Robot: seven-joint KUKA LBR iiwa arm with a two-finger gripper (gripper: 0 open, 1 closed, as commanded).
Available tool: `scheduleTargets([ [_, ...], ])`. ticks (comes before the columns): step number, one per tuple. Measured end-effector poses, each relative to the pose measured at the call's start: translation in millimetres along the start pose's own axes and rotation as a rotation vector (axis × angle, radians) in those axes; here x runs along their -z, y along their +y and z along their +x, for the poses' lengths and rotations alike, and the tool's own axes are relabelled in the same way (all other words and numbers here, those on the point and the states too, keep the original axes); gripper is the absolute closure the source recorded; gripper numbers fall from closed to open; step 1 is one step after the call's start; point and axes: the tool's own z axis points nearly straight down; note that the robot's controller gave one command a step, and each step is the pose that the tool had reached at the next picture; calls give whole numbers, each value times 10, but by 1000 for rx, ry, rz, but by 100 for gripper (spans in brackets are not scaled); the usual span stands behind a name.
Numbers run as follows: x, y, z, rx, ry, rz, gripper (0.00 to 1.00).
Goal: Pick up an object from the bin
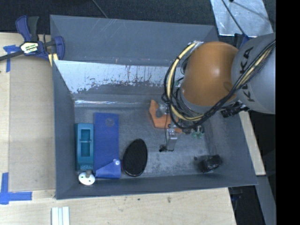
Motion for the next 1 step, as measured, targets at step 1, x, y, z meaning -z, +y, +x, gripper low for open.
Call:
scheduleTargets([
  [1,-291,-147,-51,33,-6,0,0],
])
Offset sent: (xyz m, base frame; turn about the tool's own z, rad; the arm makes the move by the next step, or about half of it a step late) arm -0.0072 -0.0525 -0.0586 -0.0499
